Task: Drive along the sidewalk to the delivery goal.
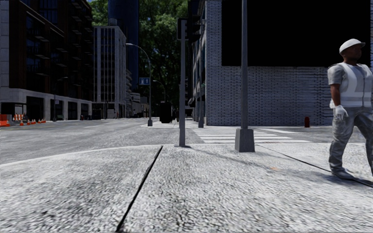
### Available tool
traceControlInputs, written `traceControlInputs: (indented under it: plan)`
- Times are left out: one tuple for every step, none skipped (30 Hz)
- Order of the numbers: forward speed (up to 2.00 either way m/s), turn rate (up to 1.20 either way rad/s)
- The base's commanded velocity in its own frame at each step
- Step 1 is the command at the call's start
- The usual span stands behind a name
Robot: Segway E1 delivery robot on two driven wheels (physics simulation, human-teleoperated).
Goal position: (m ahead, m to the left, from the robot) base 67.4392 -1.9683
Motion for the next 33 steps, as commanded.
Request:
traceControlInputs:
  plan:
    - [1.61, -0.6]
    - [1.61, -0.6]
    - [1.61, -0.6]
    - [1.61, -0.6]
    - [1.61, -0.6]
    - [1.61, -0.6]
    - [1.62, -0.6]
    - [1.64, -0.6]
    - [1.65, -0.6]
    - [1.65, -0.6]
    - [1.68, -0.6]
    - [1.74, -0.6]
    - [1.74, -0.6]
    - [1.77, -0.6]
    - [1.78, -0.6]
    - [1.78, -0.6]
    - [1.78, -0.6]
    - [1.78, -0.6]
    - [1.78, -0.6]
    - [1.78, -0.61]
    - [1.78, -0.61]
    - [1.78, -0.61]
    - [1.78, -0.62]
    - [1.78, -0.71]
    - [1.78, -0.71]
    - [1.78, -0.79]
    - [1.8, -0.81]
    - [1.8, -0.81]
    - [1.88, -0.82]
    - [2.0, -0.82]
    - [2.0, -0.82]
    - [2.0, -0.82]
    - [2.0, -0.82]
